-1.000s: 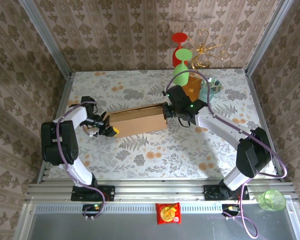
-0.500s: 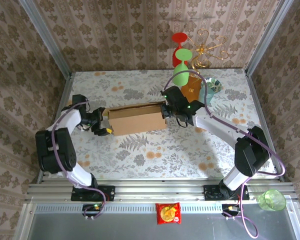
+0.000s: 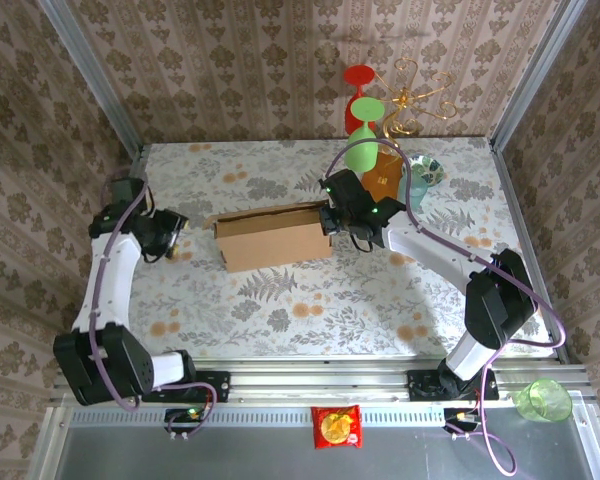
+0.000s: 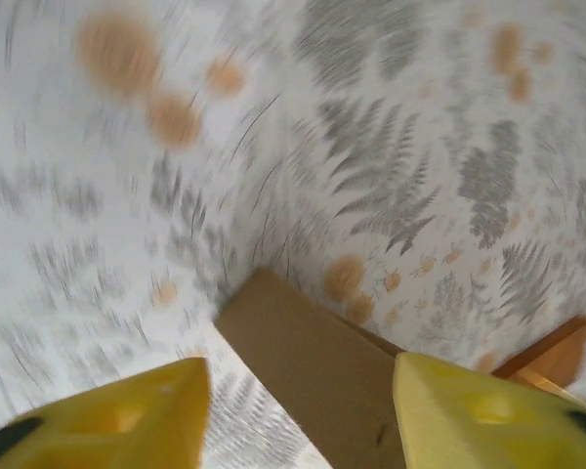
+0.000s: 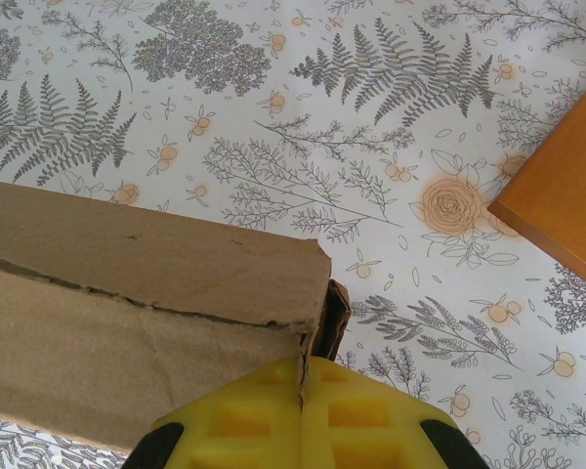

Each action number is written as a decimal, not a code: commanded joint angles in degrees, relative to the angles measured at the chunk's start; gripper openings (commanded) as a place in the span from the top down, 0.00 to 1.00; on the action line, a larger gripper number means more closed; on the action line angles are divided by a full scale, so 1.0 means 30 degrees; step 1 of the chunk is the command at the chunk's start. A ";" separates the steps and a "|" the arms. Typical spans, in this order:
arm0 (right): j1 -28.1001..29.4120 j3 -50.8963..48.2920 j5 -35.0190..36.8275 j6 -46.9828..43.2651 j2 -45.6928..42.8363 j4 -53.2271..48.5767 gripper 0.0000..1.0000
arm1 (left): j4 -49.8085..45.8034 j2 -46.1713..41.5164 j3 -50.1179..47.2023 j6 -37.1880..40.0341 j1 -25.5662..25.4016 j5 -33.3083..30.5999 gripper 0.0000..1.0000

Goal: Fold the paper box

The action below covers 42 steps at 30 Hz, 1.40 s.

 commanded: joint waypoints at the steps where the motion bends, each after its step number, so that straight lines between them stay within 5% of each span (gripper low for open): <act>1: 0.0189 -0.0148 -0.0436 -0.0196 0.0723 -0.2271 1.00 | -0.0385 -0.0943 0.1132 0.9626 -0.1014 -0.1744 0.55; 5: 0.0185 -0.0248 -0.0498 -0.0195 0.0669 -0.2296 1.00 | -0.0391 -0.0588 0.1492 1.5794 -0.3269 -0.0522 0.57; 9: 0.0156 -0.0265 -0.0585 -0.0230 0.0673 -0.2357 1.00 | -0.0762 0.0174 0.1135 1.8413 -0.3321 -0.0123 0.54; 19: 0.0156 -0.0282 -0.0718 -0.0168 0.0681 -0.2359 1.00 | -0.0738 0.2166 0.2083 1.9124 -0.3498 -0.0112 0.46; 29: 0.0126 -0.0265 -0.0850 -0.0102 0.0752 -0.2359 1.00 | -0.0576 0.2810 0.2514 1.8263 -0.3561 0.0477 0.75; 32: 0.0114 -0.0265 -0.0879 -0.0080 0.0783 -0.2388 1.00 | -0.0621 0.2615 0.2719 1.8091 -0.3667 0.0351 0.74; 35: 0.0097 -0.0265 -0.0879 -0.0087 0.0786 -0.2388 1.00 | -0.0887 0.2349 0.2972 1.8167 -0.3916 -0.0272 0.58; 42: 0.0009 -0.0289 -0.0996 -0.0076 0.0755 -0.2388 1.00 | -0.1103 0.2086 0.3018 1.9632 -0.3974 -0.0893 0.54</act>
